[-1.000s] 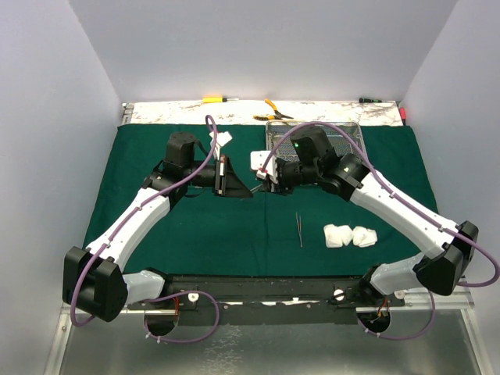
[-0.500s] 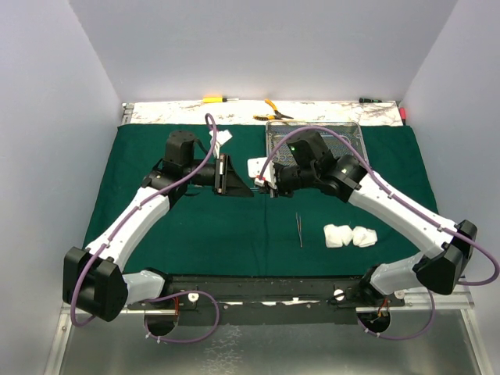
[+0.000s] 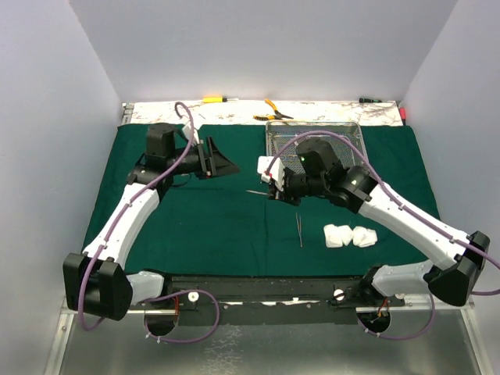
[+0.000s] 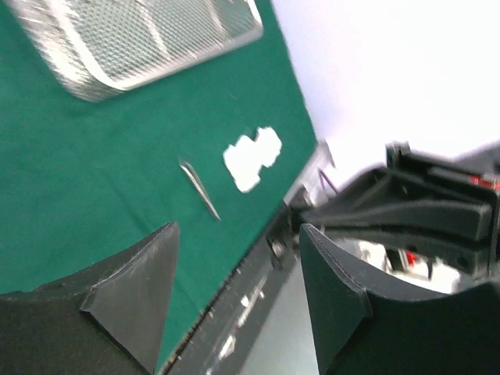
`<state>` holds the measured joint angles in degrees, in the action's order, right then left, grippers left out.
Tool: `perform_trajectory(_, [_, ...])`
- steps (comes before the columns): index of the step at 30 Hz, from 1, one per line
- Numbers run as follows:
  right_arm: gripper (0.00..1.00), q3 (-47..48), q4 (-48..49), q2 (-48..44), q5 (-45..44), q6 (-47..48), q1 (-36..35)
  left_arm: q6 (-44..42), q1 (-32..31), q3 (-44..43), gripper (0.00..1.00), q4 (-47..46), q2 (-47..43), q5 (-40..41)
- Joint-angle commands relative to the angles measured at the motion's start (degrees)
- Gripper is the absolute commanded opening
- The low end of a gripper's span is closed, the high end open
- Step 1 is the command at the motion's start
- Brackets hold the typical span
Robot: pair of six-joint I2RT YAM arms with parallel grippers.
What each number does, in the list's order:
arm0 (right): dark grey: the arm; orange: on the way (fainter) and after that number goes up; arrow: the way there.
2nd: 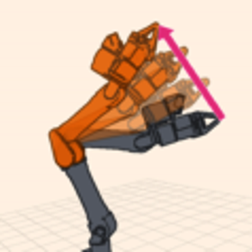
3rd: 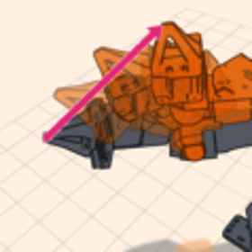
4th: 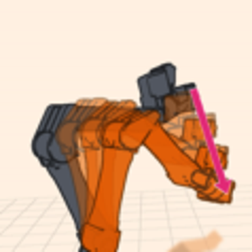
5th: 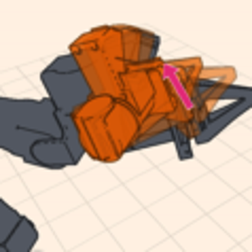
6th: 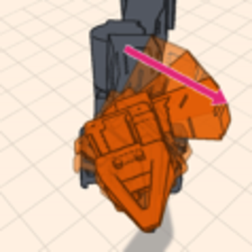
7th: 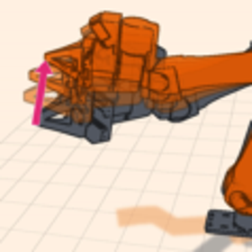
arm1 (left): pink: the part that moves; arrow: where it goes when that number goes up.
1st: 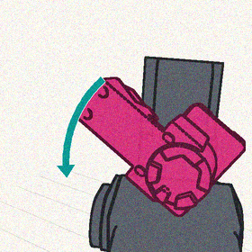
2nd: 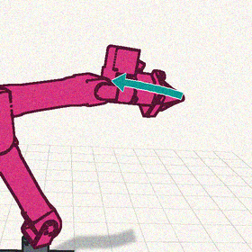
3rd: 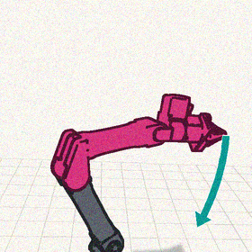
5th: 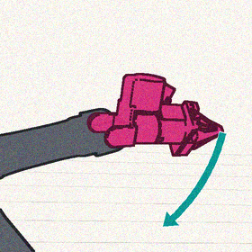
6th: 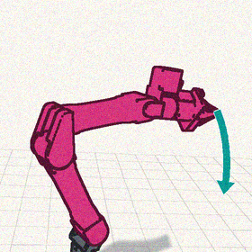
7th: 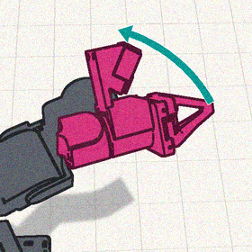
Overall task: Open and lay out the surgical kit
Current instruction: Place the medical item in the surgical kit.
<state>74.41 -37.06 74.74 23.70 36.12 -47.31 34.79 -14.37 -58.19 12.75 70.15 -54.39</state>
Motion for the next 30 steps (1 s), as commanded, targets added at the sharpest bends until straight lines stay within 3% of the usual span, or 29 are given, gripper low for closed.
perform_trajectory(1, [0.01, -4.54, 5.99, -1.1, -13.51, -26.16, -0.5, 0.23, 5.51, 0.44, 0.64, 4.62, -2.44, 16.34])
perform_trajectory(3, [0.01, -4.0, 3.62, 1.79, -20.1, -38.69, -0.5, -0.31, 6.53, 1.03, 0.64, 7.52, -3.3, 24.24])
perform_trajectory(6, [0.01, -5.05, 0.48, 6.82, -22.53, -50.67, -0.51, -0.62, 6.85, 1.92, 0.64, 9.93, -4.36, 31.82])
perform_trajectory(14, [0.01, -17.34, 4.88, 8.62, -37.84, -83.53, -0.5, 1.91, 6.84, 6.02, 0.64, 11.31, -6.11, 33.37])
perform_trajectory(19, [0.01, -19.42, 2.09, 10.93, -44.94, -91.05, -1.13, 2.89, 6.88, 9.67, 0.64, 11.38, -8.18, 33.3])
perform_trajectory(30, [0.01, -21.38, 5.95, 16.06, -46.32, -94.4, -2.62, 1.58, 6.83, 11.58, 0.63, 11.67, -7.6, 32.85])
